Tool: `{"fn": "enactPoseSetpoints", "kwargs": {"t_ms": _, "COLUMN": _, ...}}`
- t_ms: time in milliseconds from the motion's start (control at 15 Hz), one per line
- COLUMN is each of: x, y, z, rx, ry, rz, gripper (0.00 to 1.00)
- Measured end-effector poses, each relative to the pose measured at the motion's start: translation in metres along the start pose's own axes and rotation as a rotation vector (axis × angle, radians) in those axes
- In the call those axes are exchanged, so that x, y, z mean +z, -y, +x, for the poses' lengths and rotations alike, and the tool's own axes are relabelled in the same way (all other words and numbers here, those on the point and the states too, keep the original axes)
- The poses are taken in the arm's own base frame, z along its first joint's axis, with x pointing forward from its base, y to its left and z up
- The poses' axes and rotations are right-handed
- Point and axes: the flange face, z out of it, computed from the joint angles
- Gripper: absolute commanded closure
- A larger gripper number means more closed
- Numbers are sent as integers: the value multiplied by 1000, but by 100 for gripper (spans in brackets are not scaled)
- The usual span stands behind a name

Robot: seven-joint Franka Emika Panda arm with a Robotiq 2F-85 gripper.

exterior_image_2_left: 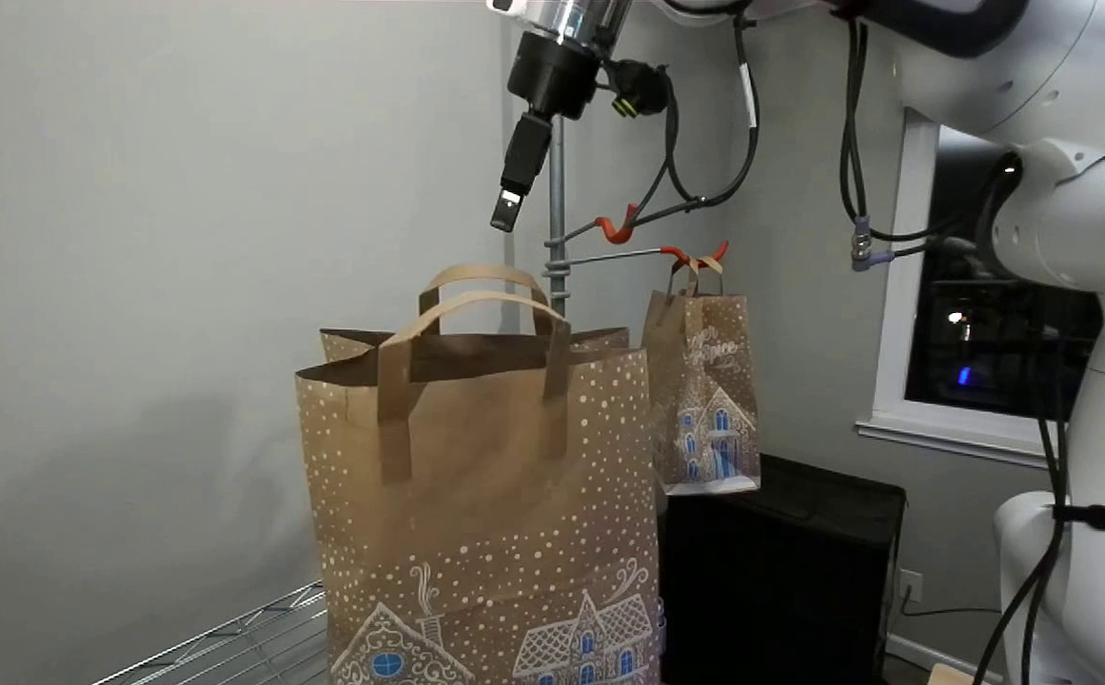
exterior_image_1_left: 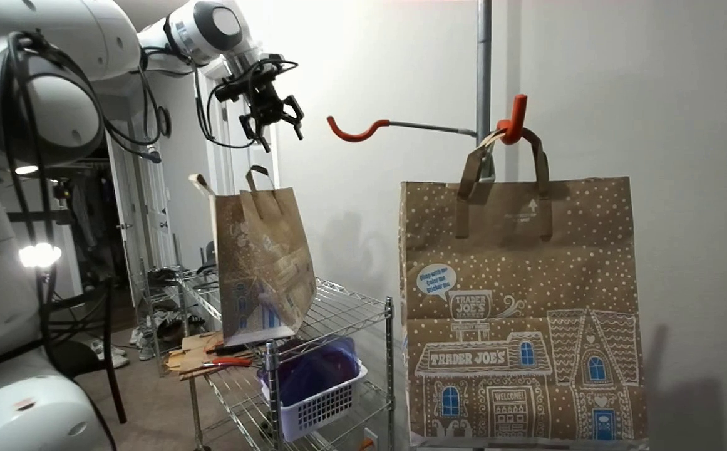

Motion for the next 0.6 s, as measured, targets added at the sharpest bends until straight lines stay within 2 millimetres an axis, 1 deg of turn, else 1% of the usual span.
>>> {"fn": "enactPoseSetpoints", "kwargs": {"t_ms": 333, "x": 12, "y": 5, "z": 2, "rx": -117, "ry": 5, "rz": 23, "gripper": 0}}
{"fn": "enactPoseSetpoints", "kwargs": {"t_ms": 467, "x": 9, "y": 1, "z": -1, "rx": -155, "ry": 12, "rz": -7, "gripper": 0}}
{"fn": "enactPoseSetpoints", "kwargs": {"t_ms": 600, "x": -1, "y": -2, "z": -8, "rx": -177, "ry": 25, "rz": -36, "gripper": 0}}
